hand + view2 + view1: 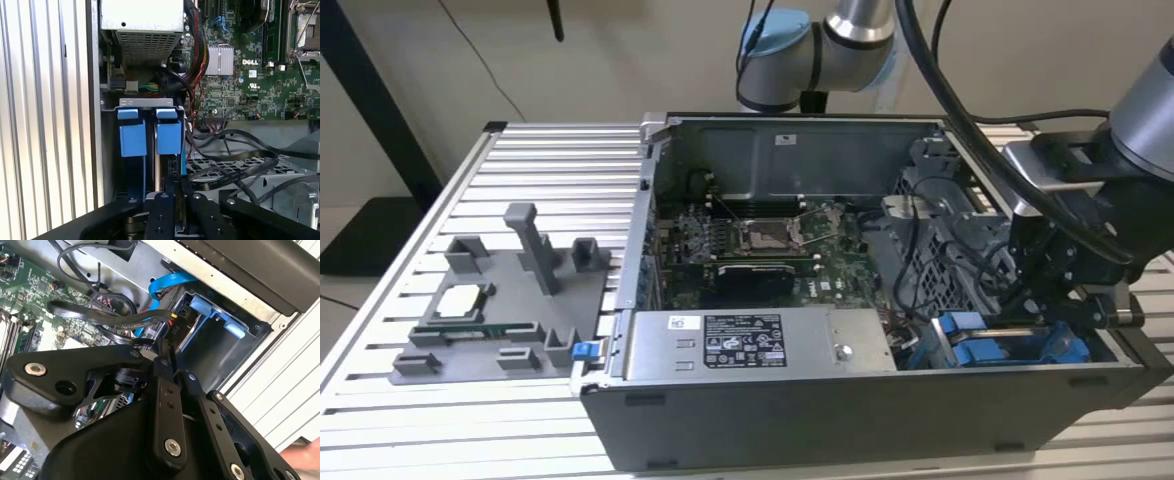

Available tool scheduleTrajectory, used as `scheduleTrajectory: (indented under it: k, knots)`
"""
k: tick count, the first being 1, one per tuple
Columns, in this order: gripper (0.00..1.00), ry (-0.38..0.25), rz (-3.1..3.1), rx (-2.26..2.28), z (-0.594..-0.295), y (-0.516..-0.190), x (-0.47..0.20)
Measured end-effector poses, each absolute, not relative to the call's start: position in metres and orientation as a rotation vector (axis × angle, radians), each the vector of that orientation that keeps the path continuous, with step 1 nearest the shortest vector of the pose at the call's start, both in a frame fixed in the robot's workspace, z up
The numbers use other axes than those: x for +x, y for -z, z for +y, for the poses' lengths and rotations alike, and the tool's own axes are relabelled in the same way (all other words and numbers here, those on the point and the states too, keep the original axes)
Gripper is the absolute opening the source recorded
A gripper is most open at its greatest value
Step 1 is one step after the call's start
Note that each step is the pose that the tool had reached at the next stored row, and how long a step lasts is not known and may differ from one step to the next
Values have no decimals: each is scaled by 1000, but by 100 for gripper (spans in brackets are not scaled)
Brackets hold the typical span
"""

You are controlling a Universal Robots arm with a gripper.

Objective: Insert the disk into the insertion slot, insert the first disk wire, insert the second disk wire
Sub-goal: 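Insert the second disk wire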

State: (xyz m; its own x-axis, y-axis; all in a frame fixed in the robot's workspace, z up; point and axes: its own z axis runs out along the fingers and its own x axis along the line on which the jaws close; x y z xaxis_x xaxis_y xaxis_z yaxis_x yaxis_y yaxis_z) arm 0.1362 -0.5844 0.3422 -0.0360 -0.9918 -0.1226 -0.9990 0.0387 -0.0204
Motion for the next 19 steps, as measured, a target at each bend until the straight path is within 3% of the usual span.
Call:
scheduleTrajectory:
  k: [16,17,19]
  knots:
    - [0,-107,2188,-2107,-584,-334,136]
    - [100,-109,2187,-2106,-583,-334,137]
    - [100,-112,2187,-2107,-584,-338,137]
